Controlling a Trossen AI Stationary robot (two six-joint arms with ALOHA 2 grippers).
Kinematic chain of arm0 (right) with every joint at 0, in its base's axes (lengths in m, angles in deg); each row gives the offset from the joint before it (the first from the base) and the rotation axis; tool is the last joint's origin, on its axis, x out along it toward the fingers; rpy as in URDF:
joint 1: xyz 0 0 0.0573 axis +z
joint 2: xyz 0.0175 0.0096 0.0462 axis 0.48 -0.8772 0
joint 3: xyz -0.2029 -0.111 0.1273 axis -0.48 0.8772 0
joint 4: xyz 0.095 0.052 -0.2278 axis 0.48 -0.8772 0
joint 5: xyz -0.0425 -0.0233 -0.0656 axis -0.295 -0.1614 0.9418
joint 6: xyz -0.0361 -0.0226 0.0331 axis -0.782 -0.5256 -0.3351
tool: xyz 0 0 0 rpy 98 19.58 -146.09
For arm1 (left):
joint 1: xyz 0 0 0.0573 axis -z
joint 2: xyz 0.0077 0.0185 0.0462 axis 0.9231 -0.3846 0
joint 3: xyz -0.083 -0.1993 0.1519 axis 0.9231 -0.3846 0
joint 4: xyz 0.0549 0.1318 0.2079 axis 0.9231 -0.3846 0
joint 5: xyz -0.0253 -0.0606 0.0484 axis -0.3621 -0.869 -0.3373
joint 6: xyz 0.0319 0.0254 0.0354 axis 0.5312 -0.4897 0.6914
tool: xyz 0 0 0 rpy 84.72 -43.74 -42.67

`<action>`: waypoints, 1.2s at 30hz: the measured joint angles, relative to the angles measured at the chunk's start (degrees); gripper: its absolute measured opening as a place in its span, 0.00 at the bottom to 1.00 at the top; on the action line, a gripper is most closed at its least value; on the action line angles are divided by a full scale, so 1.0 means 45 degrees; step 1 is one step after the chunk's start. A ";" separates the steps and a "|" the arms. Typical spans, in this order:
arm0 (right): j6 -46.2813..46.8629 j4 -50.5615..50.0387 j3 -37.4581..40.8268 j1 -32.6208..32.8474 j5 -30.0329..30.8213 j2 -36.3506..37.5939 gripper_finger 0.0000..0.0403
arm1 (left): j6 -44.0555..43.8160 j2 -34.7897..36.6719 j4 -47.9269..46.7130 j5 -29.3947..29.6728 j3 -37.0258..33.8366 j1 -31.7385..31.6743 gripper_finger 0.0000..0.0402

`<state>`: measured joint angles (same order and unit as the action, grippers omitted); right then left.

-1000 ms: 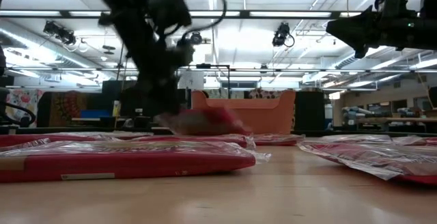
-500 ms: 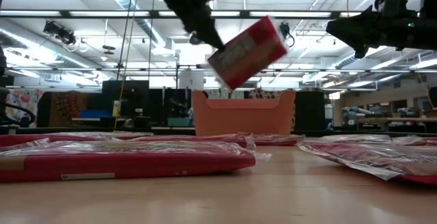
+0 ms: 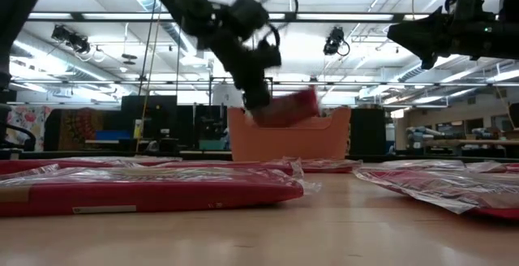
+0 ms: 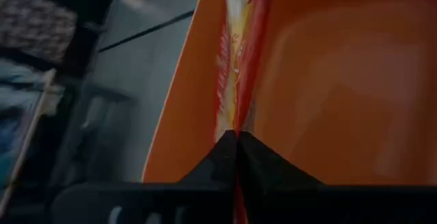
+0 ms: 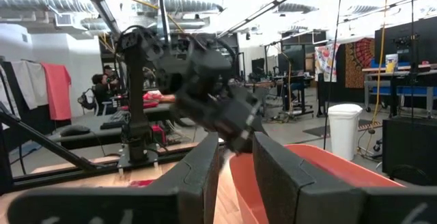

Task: Sort popcorn bags into baskets
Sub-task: Put the red popcorn bag into the orange bin

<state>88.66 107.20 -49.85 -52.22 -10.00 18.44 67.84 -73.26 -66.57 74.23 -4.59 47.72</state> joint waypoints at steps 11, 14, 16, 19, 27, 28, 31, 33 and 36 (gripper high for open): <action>0.0000 -0.0005 0.0000 -0.0004 0.0000 0.0000 0.24 | -0.0014 0.0747 -0.1678 -0.1681 0.0117 0.1387 0.36; 0.0000 -0.0003 -0.0001 0.0000 0.0000 -0.0002 0.24 | -0.0505 0.1232 -0.2475 -0.3190 0.0117 0.2074 0.37; 0.0000 -0.0010 0.0000 -0.0005 0.0005 -0.0002 0.24 | -0.0969 0.1554 -0.3220 -0.4372 0.0121 0.2473 0.37; 0.0000 -0.0005 0.0000 -0.0002 0.0005 -0.0002 0.24 | -0.2273 0.1569 -0.5170 -0.5370 0.0126 0.2957 0.36; 0.0000 0.0000 -0.0003 0.0000 0.0003 0.0003 0.24 | -0.9838 0.1360 -1.1434 -0.5989 0.0097 0.3206 0.35; 0.0000 -0.0005 0.0000 -0.0005 0.0000 -0.0001 0.24 | -1.0681 0.1360 -1.2046 -0.5967 0.0102 0.3206 0.35; 0.0000 0.0000 0.0000 -0.0004 0.0004 -0.0002 0.24 | -1.2926 0.1360 -1.3638 -0.5912 0.0097 0.3290 0.35; 0.0000 -0.0008 -0.0002 -0.0005 0.0010 -0.0002 0.24 | -1.3742 0.1366 -1.3862 -0.5859 -0.0109 0.3505 0.37; 0.0000 -0.0005 -0.0003 -0.0005 0.0005 -0.0002 0.24 | -1.5113 0.1365 -1.3313 -0.5781 -0.0658 0.3836 0.42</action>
<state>88.66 107.18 -49.86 -52.24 -9.98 18.43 -0.17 -67.12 -126.48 48.22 -7.55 64.98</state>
